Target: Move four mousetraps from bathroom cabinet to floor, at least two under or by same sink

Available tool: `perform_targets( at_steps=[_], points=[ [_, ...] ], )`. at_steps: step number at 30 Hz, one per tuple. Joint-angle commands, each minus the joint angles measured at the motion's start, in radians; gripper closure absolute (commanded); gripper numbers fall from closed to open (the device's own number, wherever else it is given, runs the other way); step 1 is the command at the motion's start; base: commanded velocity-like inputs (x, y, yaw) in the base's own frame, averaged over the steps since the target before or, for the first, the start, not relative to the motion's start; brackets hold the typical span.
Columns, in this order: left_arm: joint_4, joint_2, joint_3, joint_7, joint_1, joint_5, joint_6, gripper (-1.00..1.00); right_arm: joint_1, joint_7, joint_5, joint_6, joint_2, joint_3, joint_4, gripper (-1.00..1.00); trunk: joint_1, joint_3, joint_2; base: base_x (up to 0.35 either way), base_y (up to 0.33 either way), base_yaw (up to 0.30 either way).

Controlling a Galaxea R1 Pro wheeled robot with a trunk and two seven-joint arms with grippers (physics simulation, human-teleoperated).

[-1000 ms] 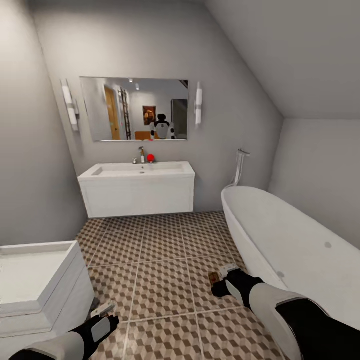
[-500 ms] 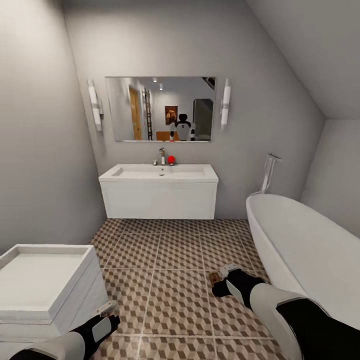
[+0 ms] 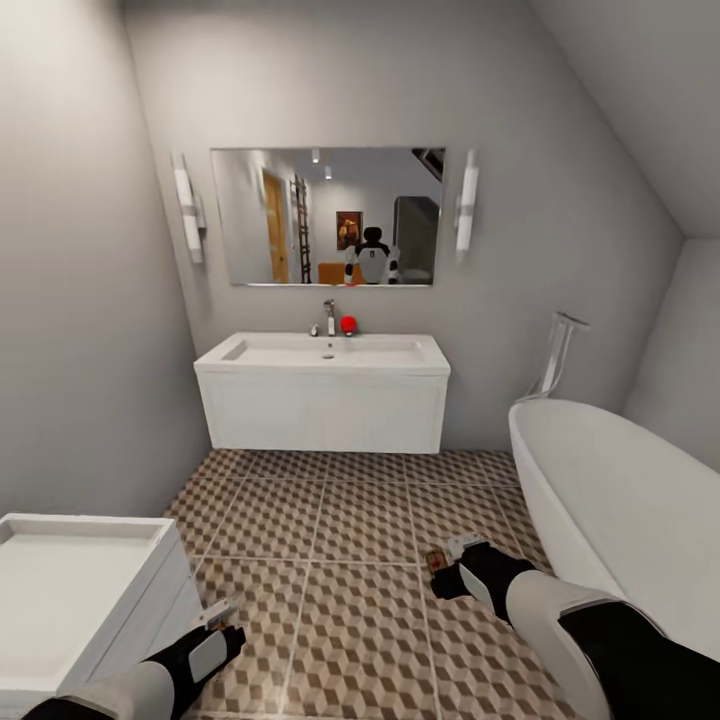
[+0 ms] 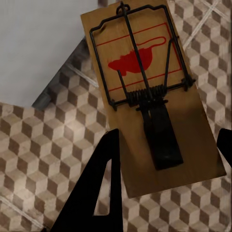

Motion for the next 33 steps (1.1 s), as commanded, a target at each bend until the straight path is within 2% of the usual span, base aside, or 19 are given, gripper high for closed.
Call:
perform_targets(
  at_steps=[1, 5, 7, 13, 17, 21, 33],
  points=[
    [-0.004, 0.000, -0.010, 0.007, 0.000, 0.004, 0.009, 1.00, 0.005, 0.001, 0.002, 0.001, -0.005, 0.005, 0.002, 1.00, 0.001, -0.001, -0.001, 0.321, 0.000, 0.002],
    [-0.009, 0.001, -0.014, 0.002, 0.000, -0.001, 0.023, 1.00, 0.051, -0.003, -0.009, -0.001, -0.038, 0.005, 0.002, 1.00, 0.001, -0.001, -0.001, 0.321, 0.000, 0.001],
    [-0.027, 0.002, -0.019, 0.001, 0.000, -0.019, 0.037, 1.00, 0.066, -0.004, -0.025, -0.001, -0.050, 0.004, 0.002, 1.00, 0.001, -0.001, -0.001, 0.322, 0.000, 0.000],
    [-0.109, 0.002, -0.031, 0.002, 0.000, -0.135, 0.118, 1.00, 0.079, -0.005, -0.085, -0.015, -0.062, 0.004, 0.002, 1.00, 0.001, -0.001, -0.001, 0.322, 0.000, -0.010],
    [-0.127, 0.002, -0.033, 0.001, 0.000, -0.178, 0.138, 1.00, 0.081, -0.006, -0.096, -0.019, -0.063, 0.003, 0.001, 1.00, 0.001, -0.001, -0.001, 0.322, 0.000, -0.146],
    [-0.135, 0.002, -0.033, -0.001, 0.000, -0.190, 0.139, 1.00, 0.081, -0.006, -0.098, -0.021, -0.063, 0.003, 0.000, 1.00, 0.001, -0.001, -0.001, 0.322, 0.000, -0.152],
    [-0.144, 0.008, -0.031, -0.001, 0.000, -0.195, 0.139, 1.00, 0.081, -0.006, -0.099, -0.022, -0.063, 0.004, 0.000, 1.00, 0.001, -0.001, -0.001, 0.322, 0.000, -0.022]
  ],
)
